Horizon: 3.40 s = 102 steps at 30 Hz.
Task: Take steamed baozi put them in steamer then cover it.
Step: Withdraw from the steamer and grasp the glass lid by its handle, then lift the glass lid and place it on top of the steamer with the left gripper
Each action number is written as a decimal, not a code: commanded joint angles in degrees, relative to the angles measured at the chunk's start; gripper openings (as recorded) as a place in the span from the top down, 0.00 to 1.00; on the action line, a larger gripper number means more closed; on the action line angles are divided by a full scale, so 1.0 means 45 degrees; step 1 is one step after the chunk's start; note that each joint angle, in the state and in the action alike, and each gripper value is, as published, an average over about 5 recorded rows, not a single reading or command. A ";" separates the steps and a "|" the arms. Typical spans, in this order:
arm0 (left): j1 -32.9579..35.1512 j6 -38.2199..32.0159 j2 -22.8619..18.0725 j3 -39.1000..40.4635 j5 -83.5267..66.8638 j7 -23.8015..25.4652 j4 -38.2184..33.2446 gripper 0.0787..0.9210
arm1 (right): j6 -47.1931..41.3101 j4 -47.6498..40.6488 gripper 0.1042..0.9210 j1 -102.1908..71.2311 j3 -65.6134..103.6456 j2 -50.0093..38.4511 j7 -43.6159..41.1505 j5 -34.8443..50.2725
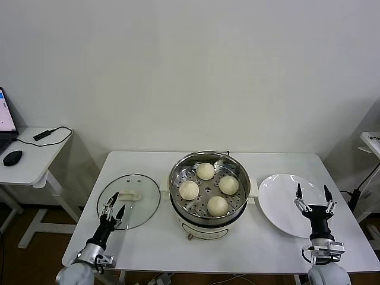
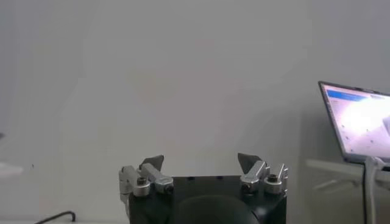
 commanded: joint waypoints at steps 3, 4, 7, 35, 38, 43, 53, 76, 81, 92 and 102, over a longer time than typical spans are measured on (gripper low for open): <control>-0.1418 0.0621 -0.0031 0.0525 0.0933 -0.0055 0.1216 0.12 | 0.0003 -0.0048 0.12 -0.0392 0.0246 0.0322 -0.0026 -0.0309; -0.1462 0.0654 -0.0043 0.0566 0.0923 -0.0044 0.1230 0.12 | -0.0006 -0.0054 0.12 -0.0388 0.0242 0.0333 -0.0027 -0.0320; -0.1596 0.0732 -0.0072 0.0678 0.0882 -0.0024 0.1282 0.12 | -0.0020 -0.0089 0.12 -0.0386 0.0230 0.0377 -0.0029 -0.0371; -0.2946 0.0996 -0.0459 0.1230 0.0853 -0.0154 0.2640 0.12 | -0.0254 -0.0064 0.12 -0.0330 0.0202 0.0564 -0.0039 -0.0697; -0.3118 0.0999 -0.0505 0.1239 0.0864 -0.0194 0.2871 0.12 | -0.0259 -0.0060 0.12 -0.0331 0.0209 0.0571 -0.0037 -0.0721; -0.3298 0.1015 -0.0564 0.1268 0.0868 -0.0185 0.3087 0.12 | -0.0272 -0.0057 0.12 -0.0321 0.0216 0.0595 -0.0029 -0.0766; -0.3473 0.1004 -0.0586 0.1317 0.0806 -0.0059 0.3556 0.31 | -0.0339 -0.0032 0.12 -0.0215 0.0220 0.0596 0.0009 -0.0802; -0.2756 0.0787 -0.0405 0.0845 0.0157 0.0258 0.2076 0.86 | -0.0354 0.0009 0.12 -0.0145 0.0236 0.0622 0.0030 -0.0830; -0.2036 0.1062 0.0066 -0.0070 -0.0526 0.0408 -0.0259 0.86 | -0.0352 -0.0007 0.12 -0.0112 0.0207 0.0637 0.0022 -0.0875; -0.0786 0.2216 0.1216 -0.1387 -0.2578 0.1501 -0.5733 0.86 | -0.0538 -0.0089 0.12 0.0107 -0.0055 0.0721 0.0036 -0.1089; -0.0329 0.4114 0.1671 0.2101 -0.2751 0.3037 -0.9787 0.86 | -0.0793 -0.0078 0.12 0.0205 -0.0062 0.0689 0.0048 -0.1213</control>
